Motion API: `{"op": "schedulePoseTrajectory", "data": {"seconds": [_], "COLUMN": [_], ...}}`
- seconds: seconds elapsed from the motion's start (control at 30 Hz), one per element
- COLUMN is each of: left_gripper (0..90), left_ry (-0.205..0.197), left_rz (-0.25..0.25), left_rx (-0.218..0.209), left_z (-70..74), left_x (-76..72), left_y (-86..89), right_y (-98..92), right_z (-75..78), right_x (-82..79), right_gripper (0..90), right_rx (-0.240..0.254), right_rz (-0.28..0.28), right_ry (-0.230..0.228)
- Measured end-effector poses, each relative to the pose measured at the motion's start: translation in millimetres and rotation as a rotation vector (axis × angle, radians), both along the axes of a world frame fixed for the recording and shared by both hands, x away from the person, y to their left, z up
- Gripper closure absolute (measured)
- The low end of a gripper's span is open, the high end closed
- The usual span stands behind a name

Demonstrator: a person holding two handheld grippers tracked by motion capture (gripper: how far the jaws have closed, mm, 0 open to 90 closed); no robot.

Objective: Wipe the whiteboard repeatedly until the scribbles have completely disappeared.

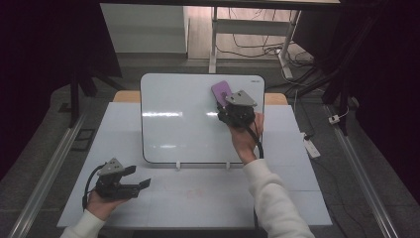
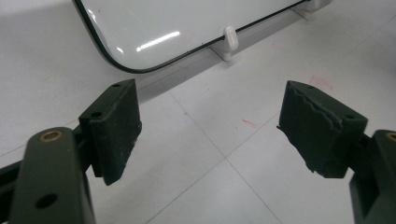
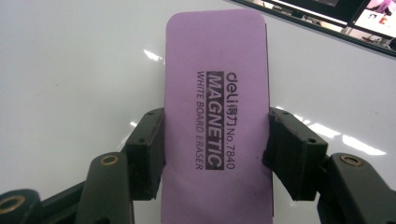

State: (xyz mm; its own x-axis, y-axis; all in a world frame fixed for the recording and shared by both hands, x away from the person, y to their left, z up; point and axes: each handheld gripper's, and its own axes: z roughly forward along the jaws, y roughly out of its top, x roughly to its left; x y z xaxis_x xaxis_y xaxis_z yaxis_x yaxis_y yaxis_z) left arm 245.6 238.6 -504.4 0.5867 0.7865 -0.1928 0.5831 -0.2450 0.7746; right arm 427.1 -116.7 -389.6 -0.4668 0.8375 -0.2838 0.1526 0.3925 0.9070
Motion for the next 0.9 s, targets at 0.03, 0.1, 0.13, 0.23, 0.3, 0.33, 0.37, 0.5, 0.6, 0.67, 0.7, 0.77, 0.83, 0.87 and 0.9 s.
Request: {"op": "schedulePoseTrajectory", "data": {"seconds": [0.03, 0.1, 0.13, 0.23, 0.3, 0.33, 0.37, 0.5, 0.6, 0.67, 0.7, 0.77, 0.83, 0.87, 0.9], "left_gripper": [21.6, 21.5, 21.6, 21.5, 21.5, 21.5, 21.6, 21.5, 21.5, 21.5, 21.5, 21.5, 21.5, 21.5, 21.5], "left_ry": [0.0, -0.001, -0.001, 0.0, 0.002, 0.003, 0.001, 0.002, 0.001, 0.003, 0.004, 0.005, 0.004, 0.003, 0.003], "left_rz": [-0.001, -0.001, 0.001, 0.003, 0.004, 0.002, 0.001, -0.002, -0.004, -0.003, -0.002, -0.001, 0.001, 0.001, 0.001], "left_rx": [0.0, 0.001, 0.0, -0.004, -0.003, -0.004, 0.001, 0.006, 0.008, 0.007, 0.006, 0.005, 0.004, 0.004, 0.002], "left_z": [0.1, 0.2, 0.2, 0.2, -0.1, -0.3, -0.4, -0.2, -0.2, -0.5, -0.7, -0.8, -0.7, -0.7, -0.5], "left_x": [0.0, -0.1, -0.2, -0.1, 0.3, 0.6, 0.9, 0.7, 0.7, 0.9, 1.1, 1.1, 1.1, 1.1, 1.0], "left_y": [0.1, 0.4, 0.5, 1.0, 1.0, 0.7, 0.3, -2.6, -3.6, -3.4, -3.0, -2.5, -1.8, -1.6, -1.4], "right_y": [-1.2, 2.0, 4.0, 7.9, 9.5, 10.8, 11.9, 21.6, 32.8, 35.3, 34.3, 29.9, 26.7, 25.1, 23.0], "right_z": [0.1, -1.1, -2.2, -8.5, -15.2, -20.0, -25.0, -44.2, -55.1, -57.1, -56.0, -52.7, -50.1, -49.3, -48.5], "right_x": [0.2, -1.2, -2.2, -8.1, -14.4, -18.2, -22.4, -38.5, -48.5, -50.9, -49.8, -46.1, -45.2, -45.4, -44.8], "right_gripper": [40.9, 40.9, 40.9, 40.9, 41.0, 40.9, 41.0, 40.9, 40.9, 40.9, 40.9, 40.9, 40.9, 40.9, 40.9], "right_rx": [0.006, -0.01, -0.02, -0.022, -0.028, -0.039, -0.048, -0.07, -0.111, -0.133, -0.124, -0.085, -0.065, -0.06, -0.052], "right_rz": [0.001, -0.01, -0.011, 0.03, 0.055, 0.073, 0.087, 0.143, 0.186, 0.198, 0.203, 0.22, 0.222, 0.216, 0.218], "right_ry": [0.002, -0.012, -0.018, 0.004, 0.02, 0.029, 0.035, 0.061, 0.075, 0.077, 0.087, 0.121, 0.13, 0.127, 0.124]}}
